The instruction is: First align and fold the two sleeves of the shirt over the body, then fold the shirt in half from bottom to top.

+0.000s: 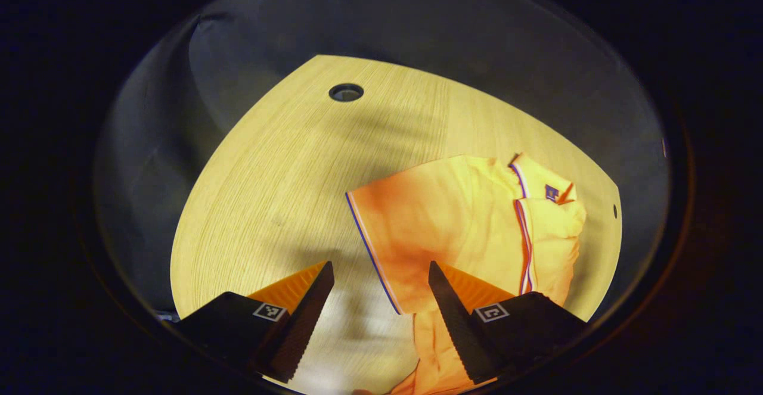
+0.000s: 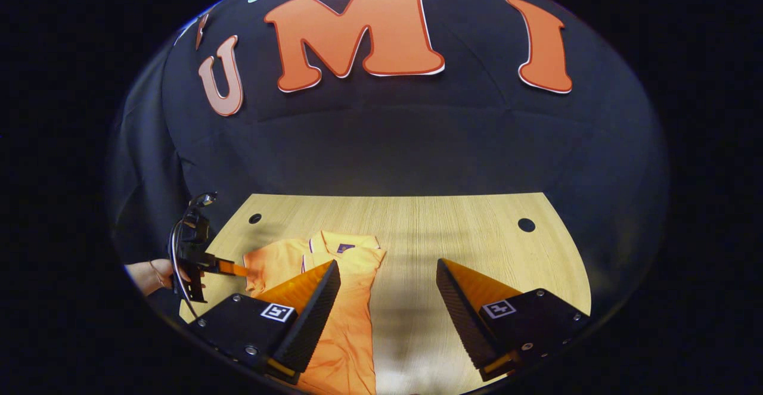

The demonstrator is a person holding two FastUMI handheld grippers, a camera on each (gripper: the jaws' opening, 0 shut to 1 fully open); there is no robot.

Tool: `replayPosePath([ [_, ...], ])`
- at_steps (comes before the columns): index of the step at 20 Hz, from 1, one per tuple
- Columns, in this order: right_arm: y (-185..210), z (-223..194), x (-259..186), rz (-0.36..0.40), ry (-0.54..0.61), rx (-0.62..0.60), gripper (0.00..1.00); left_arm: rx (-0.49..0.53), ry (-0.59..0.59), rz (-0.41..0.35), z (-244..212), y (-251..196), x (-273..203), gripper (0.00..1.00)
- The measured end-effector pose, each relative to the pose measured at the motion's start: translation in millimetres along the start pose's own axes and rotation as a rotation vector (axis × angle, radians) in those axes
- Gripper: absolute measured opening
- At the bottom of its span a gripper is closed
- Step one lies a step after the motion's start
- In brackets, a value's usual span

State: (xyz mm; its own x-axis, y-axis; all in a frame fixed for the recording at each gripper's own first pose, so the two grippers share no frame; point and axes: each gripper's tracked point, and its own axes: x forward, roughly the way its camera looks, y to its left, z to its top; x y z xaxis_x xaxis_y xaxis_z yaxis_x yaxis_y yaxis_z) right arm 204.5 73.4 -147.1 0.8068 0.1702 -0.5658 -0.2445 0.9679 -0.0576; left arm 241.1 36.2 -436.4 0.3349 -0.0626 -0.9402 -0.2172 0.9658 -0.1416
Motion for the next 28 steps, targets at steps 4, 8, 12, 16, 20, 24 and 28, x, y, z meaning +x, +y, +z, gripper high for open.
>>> replayPosePath([
  [4,-16.7,-5.2,-2.3,-0.009,0.001,0.001,0.99,-0.085,0.053,0.038,0.8,5.8,17.3,0.98],
  [8,-28.6,-5.7,-1.1,-0.009,0.002,0.027,0.99,-0.045,0.059,0.088,3.4,7.6,25.7,0.96],
  [12,-35.5,-10.7,2.3,-0.015,0.013,0.039,0.99,0.036,0.081,0.1,5.1,-1.0,25.7,0.79],
  [16,-38.0,-15.9,3.4,-0.023,0.016,0.038,0.99,-0.011,0.025,0.084,13.6,-9.0,29.0,0.09],
  [20,-40.3,-16.5,1.5,-0.029,0.011,0.039,0.99,-0.067,0.011,0.034,14.0,-11.4,20.2,0.02],
  [24,-39.6,-11.0,-4.0,-0.029,-0.009,0.051,0.99,-0.072,-0.05,-0.016,27.3,-12.6,-9.4,0.02],
  [28,-37.2,-9.4,-10.9,-0.026,-0.02,0.05,0.99,-0.069,-0.092,-0.086,37.5,-33.4,-43.2,0.02],
])
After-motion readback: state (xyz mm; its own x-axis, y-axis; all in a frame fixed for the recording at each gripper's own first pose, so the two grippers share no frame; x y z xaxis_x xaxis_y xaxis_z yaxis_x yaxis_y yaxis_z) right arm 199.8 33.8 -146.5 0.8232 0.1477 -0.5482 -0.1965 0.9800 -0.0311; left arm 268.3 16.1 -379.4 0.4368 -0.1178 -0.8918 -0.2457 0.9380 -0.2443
